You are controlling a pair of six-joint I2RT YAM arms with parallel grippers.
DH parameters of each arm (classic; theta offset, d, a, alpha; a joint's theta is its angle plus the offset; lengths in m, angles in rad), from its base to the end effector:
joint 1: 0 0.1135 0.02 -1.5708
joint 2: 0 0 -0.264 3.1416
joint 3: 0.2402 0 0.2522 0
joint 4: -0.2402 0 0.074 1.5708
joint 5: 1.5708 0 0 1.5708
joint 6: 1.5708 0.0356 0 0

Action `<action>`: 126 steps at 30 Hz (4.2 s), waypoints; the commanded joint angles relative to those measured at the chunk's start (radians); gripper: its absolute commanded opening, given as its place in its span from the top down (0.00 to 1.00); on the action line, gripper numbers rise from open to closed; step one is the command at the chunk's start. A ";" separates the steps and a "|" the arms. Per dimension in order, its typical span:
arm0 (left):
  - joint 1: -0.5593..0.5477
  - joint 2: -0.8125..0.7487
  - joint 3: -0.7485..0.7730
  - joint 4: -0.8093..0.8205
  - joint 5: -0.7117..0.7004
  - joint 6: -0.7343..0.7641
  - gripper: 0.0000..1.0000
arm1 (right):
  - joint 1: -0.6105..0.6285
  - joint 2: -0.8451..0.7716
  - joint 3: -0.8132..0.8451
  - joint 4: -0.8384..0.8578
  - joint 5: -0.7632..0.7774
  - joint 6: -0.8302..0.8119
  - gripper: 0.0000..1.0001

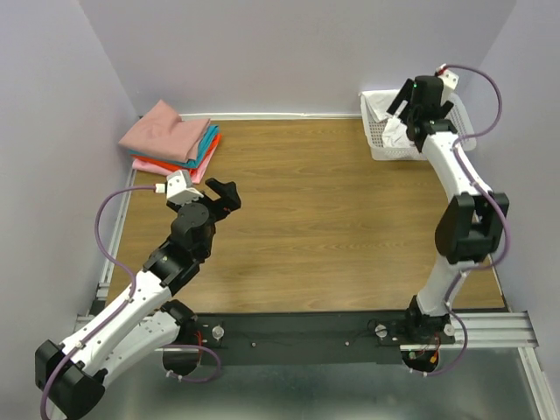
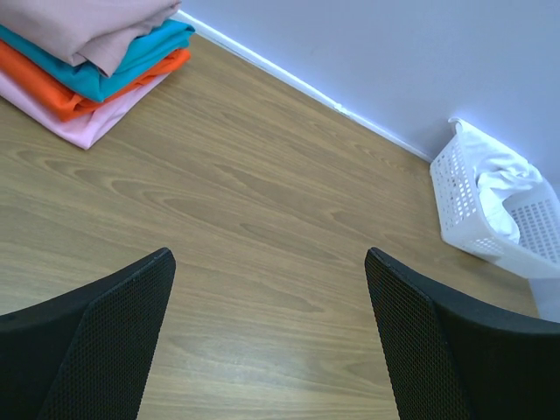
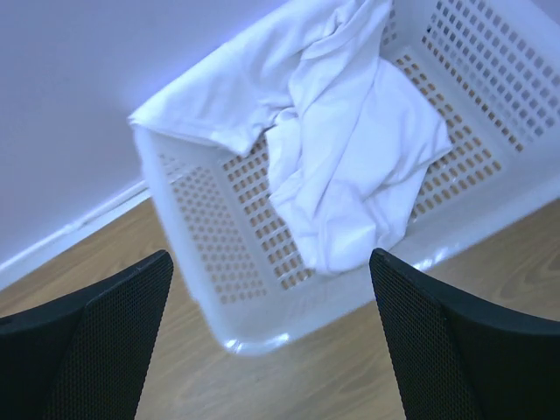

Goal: Fold and stack the t-shirts
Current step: Grab the tshirt from the pile, then move the tshirt to the center of the board, then flatten the tshirt out

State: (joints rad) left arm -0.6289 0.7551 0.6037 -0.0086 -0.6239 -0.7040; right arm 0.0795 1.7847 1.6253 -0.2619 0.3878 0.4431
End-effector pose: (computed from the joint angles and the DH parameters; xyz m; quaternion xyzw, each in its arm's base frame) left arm 0.1582 -0.0894 0.3004 -0.2260 0.7166 -0.1978 0.6295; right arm 0.4247 0.0203 0.3481 0.2519 0.7911 -0.0184 0.5571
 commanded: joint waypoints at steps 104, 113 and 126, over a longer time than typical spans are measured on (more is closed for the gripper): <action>0.001 -0.148 -0.094 -0.332 0.023 -0.278 0.03 | 0.315 -0.254 -0.464 -0.151 -0.086 0.016 0.15; 0.005 0.047 -0.071 -0.268 0.010 -0.313 0.03 | 0.403 -0.468 -0.694 -0.154 -0.233 0.054 0.00; 0.029 0.024 -0.082 -0.297 0.043 -0.322 0.03 | 1.011 -0.131 -0.611 -0.146 -0.064 0.173 0.03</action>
State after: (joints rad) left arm -0.6098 0.8059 0.5156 -0.2790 -0.5869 -1.0012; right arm 1.0660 1.5566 0.9592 -0.4030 0.2523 0.5564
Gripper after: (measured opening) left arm 0.968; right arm 0.987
